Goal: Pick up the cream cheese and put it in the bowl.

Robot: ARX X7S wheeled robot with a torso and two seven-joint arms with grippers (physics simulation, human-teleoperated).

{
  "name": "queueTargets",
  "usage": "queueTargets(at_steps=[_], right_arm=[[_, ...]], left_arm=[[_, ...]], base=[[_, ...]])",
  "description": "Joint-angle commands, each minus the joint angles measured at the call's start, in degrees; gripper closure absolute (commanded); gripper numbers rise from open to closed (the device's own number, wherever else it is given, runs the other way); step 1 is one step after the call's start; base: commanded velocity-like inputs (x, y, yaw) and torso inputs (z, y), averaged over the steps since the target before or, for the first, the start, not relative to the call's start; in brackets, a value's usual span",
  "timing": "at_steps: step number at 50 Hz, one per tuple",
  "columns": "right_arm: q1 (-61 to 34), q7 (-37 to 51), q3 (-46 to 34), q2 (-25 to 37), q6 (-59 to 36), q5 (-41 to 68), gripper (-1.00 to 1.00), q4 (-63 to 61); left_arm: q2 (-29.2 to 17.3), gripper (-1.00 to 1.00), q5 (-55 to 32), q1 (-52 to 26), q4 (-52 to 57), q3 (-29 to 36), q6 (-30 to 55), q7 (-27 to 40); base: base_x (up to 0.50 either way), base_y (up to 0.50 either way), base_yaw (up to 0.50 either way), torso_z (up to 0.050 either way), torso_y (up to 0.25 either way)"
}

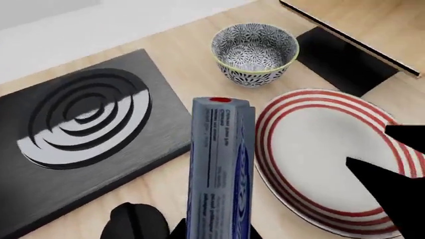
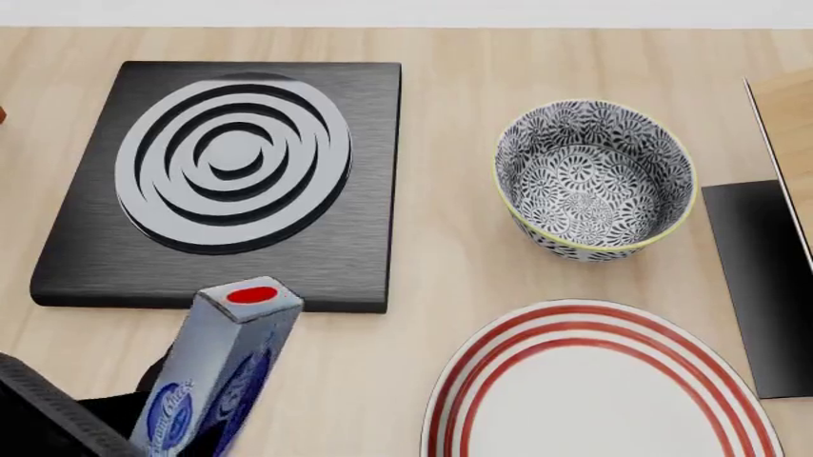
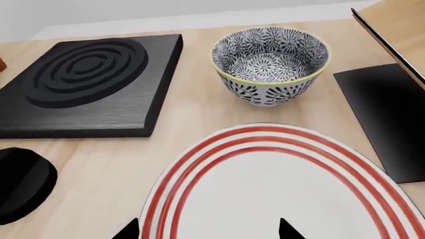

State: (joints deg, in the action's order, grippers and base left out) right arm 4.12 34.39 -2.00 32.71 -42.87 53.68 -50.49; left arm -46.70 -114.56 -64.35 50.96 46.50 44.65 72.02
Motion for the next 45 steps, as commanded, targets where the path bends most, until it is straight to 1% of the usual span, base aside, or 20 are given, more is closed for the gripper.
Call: queueTargets(at_steps=[1, 5, 7, 8, 15, 18, 19, 20, 22, 23, 24, 27, 29, 32, 34, 36, 39, 40, 41, 45], right_arm=[[2.8, -1.4, 2.4, -0.3, 3.4, 1.9, -1.0, -1.3], [3.7, -2.6, 3.3, -0.5, 5.0, 2.8, -1.0, -1.4], [4.2, -3.6, 3.6, -0.7, 6.0, 2.8, -1.0, -1.3], [4.7, -4.6, 3.7, -0.9, 7.0, 2.2, -1.0, -1.5], [6.6, -7.1, 4.6, -1.5, 9.9, 2.5, -1.0, -1.6], [7.5, -9.4, 5.5, -2.3, 12.2, 3.9, -1.0, -0.8], [7.8, -9.8, 5.7, -2.4, 12.7, 3.9, -1.0, -0.7], [8.1, -10.3, 6.3, -2.6, 13.4, 5.1, -1.0, -0.6], [8.6, -11.1, 7.4, -2.7, 14.5, 7.4, -1.0, -0.4], [9.0, -11.8, 7.7, -2.7, 15.0, 7.6, -1.0, -0.6], [9.3, -12.1, 8.1, -2.8, 15.4, 8.1, -1.0, -0.5], [9.9, -14.0, 9.2, -3.1, 17.2, 11.2, -1.0, 0.0], [10.6, -16.4, 10.0, -3.5, 18.9, 13.4, -1.0, 0.2], [11.1, -18.4, 10.8, -3.8, 20.4, 16.7, -1.0, 0.5], [11.4, -19.7, 11.4, -3.5, 21.2, 20.5, -1.0, 1.4], [11.6, -21.3, 11.5, -3.3, 21.5, 22.6, -1.0, 2.0], [12.0, -23.6, 12.0, -3.1, 22.4, 25.9, -1.0, 2.9], [12.0, -24.0, 12.3, -3.0, 22.7, 27.4, -1.0, 3.3], [12.1, -24.9, 12.6, -2.8, 23.1, 29.4, -1.0, 3.8], [12.2, -27.6, 12.9, -1.5, 23.2, 35.0, -1.0, 5.4]], left_arm=[[1.9, 1.0, -1.0, 0.5, 1.4, -6.6, -9.2, -2.8], [2.3, 1.0, 0.5, 3.8, 0.6, -9.5, -13.1, -6.5], [3.1, 1.0, -1.3, 5.4, 0.6, -9.9, -14.6, -9.2], [3.1, 1.0, -0.1, 4.8, 0.8, -9.9, -14.4, -7.4], [4.5, 1.0, 0.6, 9.5, -1.8, -12.9, -19.6, -12.1], [5.1, 1.0, 0.7, 11.4, -3.3, -14.1, -21.4, -15.4], [5.6, 1.0, 5.0, 16.1, -3.2, -14.2, -22.1, -18.8], [5.5, 1.0, 3.3, 14.8, -3.8, -14.9, -22.5, -19.2], [5.6, 1.0, 3.6, 16.5, -4.7, -15.9, -24.0, -20.6], [5.8, 1.0, 6.6, 19.4, -4.8, -16.0, -24.5, -22.8], [5.9, 1.0, 6.3, 20.6, -5.3, -16.7, -25.3, -25.0], [6.1, 1.0, 5.8, 22.0, -6.2, -18.4, -27.8, -26.3], [6.2, 1.0, 0.7, 18.7, -7.6, -19.4, -28.6, -25.2], [6.8, 1.0, 0.0, 19.4, -8.9, -20.0, -29.9, -26.1], [7.6, 1.0, 4.1, 24.4, -9.1, -20.6, -31.5, -29.5], [7.6, 1.0, -0.7, 21.1, -10.2, -21.3, -31.8, -28.4], [7.9, 1.0, 0.3, 20.9, -9.8, -21.0, -31.5, -28.6], [8.3, 1.0, 3.4, 24.2, -9.6, -20.9, -32.0, -30.7], [8.3, 1.0, 0.5, 21.9, -10.4, -21.2, -32.0, -29.9], [8.9, 1.0, 1.0, 21.4, -11.5, -20.2, -30.9, -31.0]], base=[[0.0, 0.0, 0.0, 0.0, 0.0], [0.0, 0.0, 0.0, 0.0, 0.0], [0.0, 0.0, 0.0, 0.0, 0.0], [0.0, 0.0, 0.0, 0.0, 0.0], [0.0, 0.0, 0.0, 0.0, 0.0], [0.0, 0.0, 0.0, 0.0, 0.0], [0.0, 0.0, 0.0, 0.0, 0.0], [0.0, 0.0, 0.0, 0.0, 0.0], [0.0, 0.0, 0.0, 0.0, 0.0], [0.0, 0.0, 0.0, 0.0, 0.0], [0.0, 0.0, 0.0, 0.0, 0.0], [0.0, 0.0, 0.0, 0.0, 0.0], [0.0, 0.0, 0.0, 0.0, 0.0], [0.0, 0.0, 0.0, 0.0, 0.0], [0.0, 0.0, 0.0, 0.0, 0.0], [0.0, 0.0, 0.0, 0.0, 0.0], [0.0, 0.0, 0.0, 0.0, 0.0], [0.0, 0.0, 0.0, 0.0, 0.0], [0.0, 0.0, 0.0, 0.0, 0.0], [0.0, 0.0, 0.0, 0.0, 0.0]])
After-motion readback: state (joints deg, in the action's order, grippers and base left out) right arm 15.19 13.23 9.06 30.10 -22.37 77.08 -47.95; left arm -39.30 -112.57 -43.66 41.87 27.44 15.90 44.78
